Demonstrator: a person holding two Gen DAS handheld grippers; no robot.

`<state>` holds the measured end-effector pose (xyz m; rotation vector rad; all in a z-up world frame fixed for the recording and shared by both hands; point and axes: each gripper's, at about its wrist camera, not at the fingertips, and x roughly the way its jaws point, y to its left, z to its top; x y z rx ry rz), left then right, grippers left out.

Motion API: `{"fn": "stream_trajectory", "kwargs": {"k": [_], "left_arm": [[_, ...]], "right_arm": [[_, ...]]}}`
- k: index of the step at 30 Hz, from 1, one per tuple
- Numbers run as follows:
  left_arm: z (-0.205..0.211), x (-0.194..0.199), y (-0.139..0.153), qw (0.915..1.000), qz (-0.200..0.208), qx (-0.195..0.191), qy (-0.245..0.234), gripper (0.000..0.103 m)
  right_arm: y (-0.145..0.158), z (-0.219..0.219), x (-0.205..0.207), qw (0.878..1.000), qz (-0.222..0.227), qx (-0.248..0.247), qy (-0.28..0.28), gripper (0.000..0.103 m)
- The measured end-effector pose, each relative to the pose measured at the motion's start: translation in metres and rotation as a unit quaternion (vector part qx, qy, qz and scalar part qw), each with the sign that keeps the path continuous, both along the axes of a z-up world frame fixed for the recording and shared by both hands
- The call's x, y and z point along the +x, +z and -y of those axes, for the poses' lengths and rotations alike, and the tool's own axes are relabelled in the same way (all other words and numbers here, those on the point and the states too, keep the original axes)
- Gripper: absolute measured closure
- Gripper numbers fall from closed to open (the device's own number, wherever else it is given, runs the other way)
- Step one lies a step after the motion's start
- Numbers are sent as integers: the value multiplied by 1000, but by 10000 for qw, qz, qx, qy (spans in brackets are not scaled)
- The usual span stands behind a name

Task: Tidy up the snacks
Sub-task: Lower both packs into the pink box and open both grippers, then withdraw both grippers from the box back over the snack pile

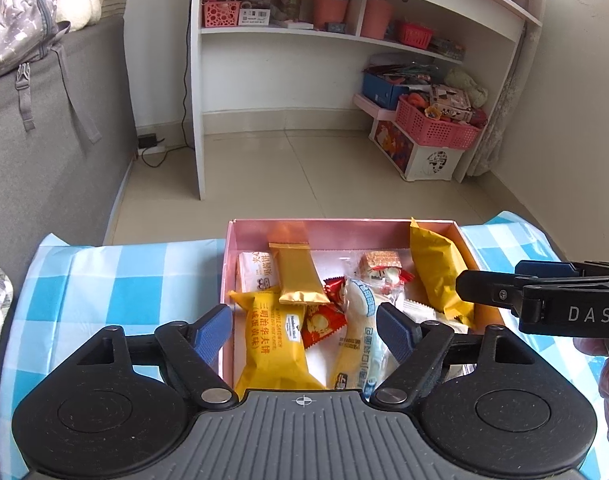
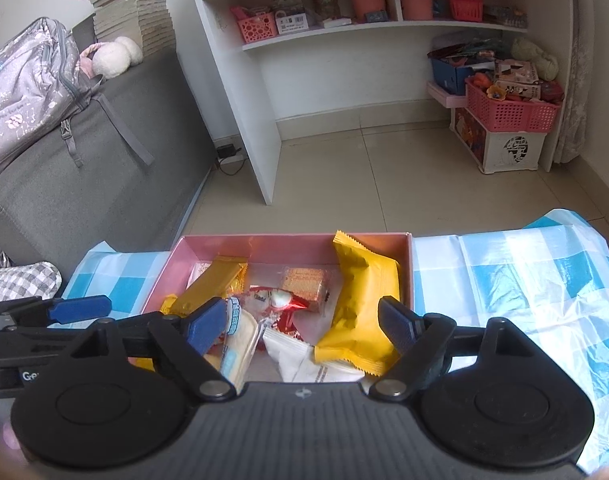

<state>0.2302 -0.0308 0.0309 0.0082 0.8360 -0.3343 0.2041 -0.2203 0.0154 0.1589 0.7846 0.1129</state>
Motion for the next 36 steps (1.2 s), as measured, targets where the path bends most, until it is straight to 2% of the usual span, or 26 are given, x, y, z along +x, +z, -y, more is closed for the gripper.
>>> {"fn": "stream_trajectory", "kwargs": {"k": [7, 11, 18, 36], "left_arm": [[-9, -36, 8, 10000, -9, 44, -62, 16], [-13, -58, 10, 9998, 20, 149, -108, 14], [-24, -95, 10, 9997, 94, 198, -109, 10], [-55, -151, -27, 9981, 6, 592, 176, 6]], "right_arm": [[6, 5, -28, 9999, 26, 13, -110, 16], [9, 2, -46, 9998, 114, -136, -127, 11], [7, -4, -71, 9995, 166, -259, -54, 9], [-9, -32, -111, 9962, 412, -715, 294, 1]]}}
